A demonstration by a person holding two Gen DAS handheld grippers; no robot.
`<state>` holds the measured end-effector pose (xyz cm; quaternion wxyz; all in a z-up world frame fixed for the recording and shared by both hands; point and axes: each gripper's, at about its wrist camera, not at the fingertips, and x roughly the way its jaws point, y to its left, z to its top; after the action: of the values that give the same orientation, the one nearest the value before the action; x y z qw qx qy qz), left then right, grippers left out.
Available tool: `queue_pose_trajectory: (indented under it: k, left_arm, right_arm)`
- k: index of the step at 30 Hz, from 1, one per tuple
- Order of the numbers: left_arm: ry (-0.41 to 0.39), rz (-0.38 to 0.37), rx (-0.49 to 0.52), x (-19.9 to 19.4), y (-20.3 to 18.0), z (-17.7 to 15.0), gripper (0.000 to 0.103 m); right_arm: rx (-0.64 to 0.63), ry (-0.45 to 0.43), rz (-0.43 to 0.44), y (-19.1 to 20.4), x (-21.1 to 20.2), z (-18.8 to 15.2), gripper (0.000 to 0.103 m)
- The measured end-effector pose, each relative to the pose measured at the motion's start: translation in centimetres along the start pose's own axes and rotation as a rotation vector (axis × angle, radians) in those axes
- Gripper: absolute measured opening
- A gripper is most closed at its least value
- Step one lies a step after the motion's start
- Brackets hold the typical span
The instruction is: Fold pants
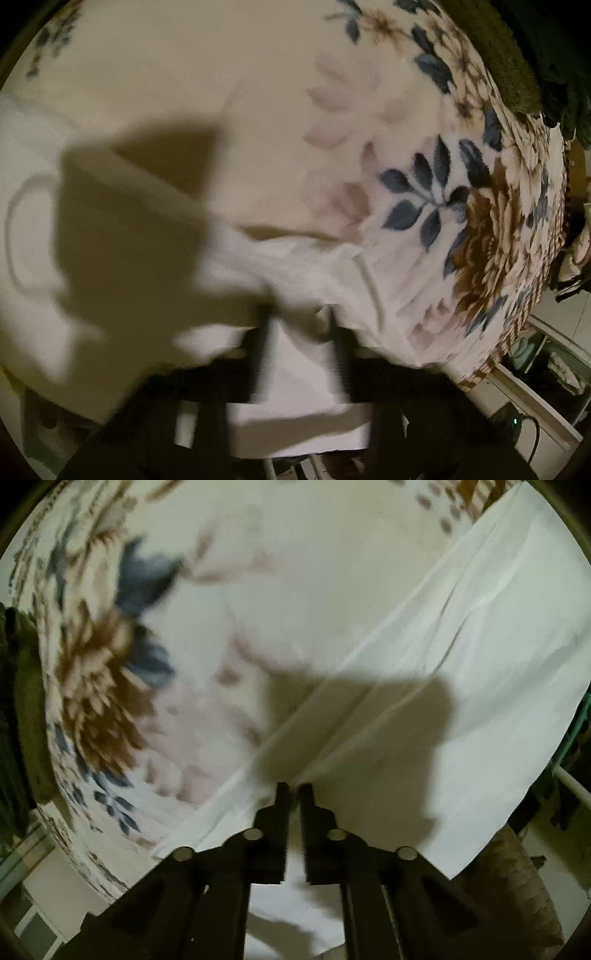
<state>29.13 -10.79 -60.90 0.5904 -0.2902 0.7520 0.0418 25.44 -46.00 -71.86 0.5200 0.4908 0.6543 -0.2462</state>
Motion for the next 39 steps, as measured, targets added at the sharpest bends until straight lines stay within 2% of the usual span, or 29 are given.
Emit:
queue_pose_trajectory:
  k: [2, 6, 8, 11, 12, 13, 15, 18, 19, 20, 21, 22, 26, 31, 36, 39]
  left_arm:
    - [-0.032, 0.001, 0.006, -0.2, -1.2, 0.5, 0.005]
    - [-0.079, -0.012, 0.027, -1.0, -1.2, 1.1, 0.004]
    - [-0.079, -0.007, 0.026, -0.7, -1.4, 1.2, 0.004]
    - [-0.084, 0.003, 0.038, -0.8, -1.3, 1.3, 0.004]
    - [-0.088, 0.006, 0.043, -0.8, -1.4, 1.4, 0.004]
    - [-0.090, 0.008, 0.047, -0.8, -1.4, 1.5, 0.004]
    - [-0.097, 0.007, 0.048, -1.1, -1.2, 1.5, 0.004]
    - [-0.102, 0.005, 0.055, -1.4, -1.0, 1.7, 0.004]
    - [-0.104, 0.003, 0.056, -1.4, -1.1, 1.7, 0.003]
    - [-0.107, 0.000, 0.057, -1.3, -1.2, 1.7, 0.003]
    - [-0.111, -0.004, 0.060, -1.4, -1.3, 1.8, 0.003]
    - [-0.120, -0.007, 0.064, -1.5, -1.3, 1.9, 0.001]
    - [-0.185, -0.039, 0.098, -2.9, -1.9, 3.0, 0.000]
    - [-0.194, -0.026, 0.107, -3.3, -2.0, 4.6, 0.000]
    - [-0.172, -0.032, 0.129, -3.9, -1.3, 3.9, 0.001]
    - [-0.174, 0.003, 0.149, -3.7, -1.5, 2.9, 0.001]
  right_arm:
    - [-0.005, -0.022, 0.020, -0.1, -0.8, 0.0, 0.000]
    - [-0.016, -0.082, 0.041, -0.5, -2.4, 1.2, 0.000]
    - [-0.010, -0.052, 0.069, -0.7, -2.6, 2.0, 0.000]
    - [0.015, 0.055, 0.104, -2.4, -2.4, 2.4, 0.003]
    - [0.015, 0.070, 0.113, -2.8, -2.5, 2.4, 0.009]
    - [0.019, 0.088, 0.124, -3.3, -2.3, 2.3, 0.023]
    - [0.038, 0.113, 0.151, -4.4, -2.2, 2.3, 0.038]
    - [0.061, 0.152, 0.139, -3.9, -0.4, 2.0, 0.038]
    - [0.071, 0.166, 0.124, -3.6, 0.4, 1.8, 0.036]
    - [0.083, 0.168, 0.106, -3.5, 1.0, 1.7, 0.030]
    - [0.100, 0.161, 0.093, -3.5, 1.3, 1.8, 0.012]
    - [0.126, 0.154, 0.095, -3.6, 1.5, 1.8, 0.005]
    - [0.127, 0.102, 0.076, -2.6, 0.6, 1.5, 0.003]
    - [0.136, 0.066, 0.085, -2.1, -0.2, 1.3, 0.003]
    - [0.129, 0.034, 0.096, -0.8, -0.8, 1.6, 0.002]
    - [0.114, 0.045, 0.082, -0.4, -0.3, 2.4, 0.002]
